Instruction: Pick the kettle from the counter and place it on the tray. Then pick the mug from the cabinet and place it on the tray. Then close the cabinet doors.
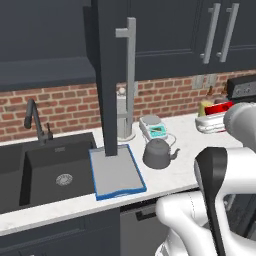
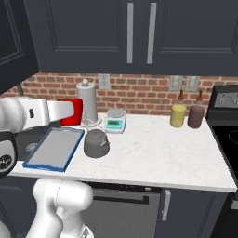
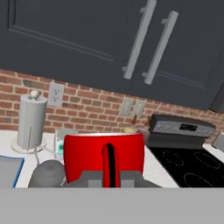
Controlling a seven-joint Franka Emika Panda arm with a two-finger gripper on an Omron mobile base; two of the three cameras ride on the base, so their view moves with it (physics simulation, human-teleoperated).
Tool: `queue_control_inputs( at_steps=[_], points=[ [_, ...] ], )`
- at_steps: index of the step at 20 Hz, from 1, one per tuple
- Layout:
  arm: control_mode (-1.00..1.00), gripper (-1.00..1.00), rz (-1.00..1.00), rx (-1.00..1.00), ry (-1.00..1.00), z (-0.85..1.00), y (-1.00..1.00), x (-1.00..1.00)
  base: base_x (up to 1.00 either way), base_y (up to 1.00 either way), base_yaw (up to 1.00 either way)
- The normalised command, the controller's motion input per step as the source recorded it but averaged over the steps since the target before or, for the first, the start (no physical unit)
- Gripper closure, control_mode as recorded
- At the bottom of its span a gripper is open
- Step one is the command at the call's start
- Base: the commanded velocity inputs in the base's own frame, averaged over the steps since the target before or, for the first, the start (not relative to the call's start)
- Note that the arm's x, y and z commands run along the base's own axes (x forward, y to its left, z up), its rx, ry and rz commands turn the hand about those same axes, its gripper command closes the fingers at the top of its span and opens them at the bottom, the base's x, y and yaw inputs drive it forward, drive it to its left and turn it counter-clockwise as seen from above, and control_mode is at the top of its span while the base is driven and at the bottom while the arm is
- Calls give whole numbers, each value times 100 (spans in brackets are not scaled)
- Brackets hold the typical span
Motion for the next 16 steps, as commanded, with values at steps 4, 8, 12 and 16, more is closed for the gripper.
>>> queue_control_inputs(
  at_steps=[4, 8, 12, 16],
  points=[
    [100, 100, 0, 0, 0, 0, 0, 0, 44, -16, 22],
    [100, 100, 0, 0, 0, 0, 0, 0, 24, -5, 19],
    [-100, 100, 3, 0, 0, -10, 4, -5, -1, 0, 3],
    [-100, 100, -2, 3, 0, -40, 35, -4, 0, 0, 0]
  ],
)
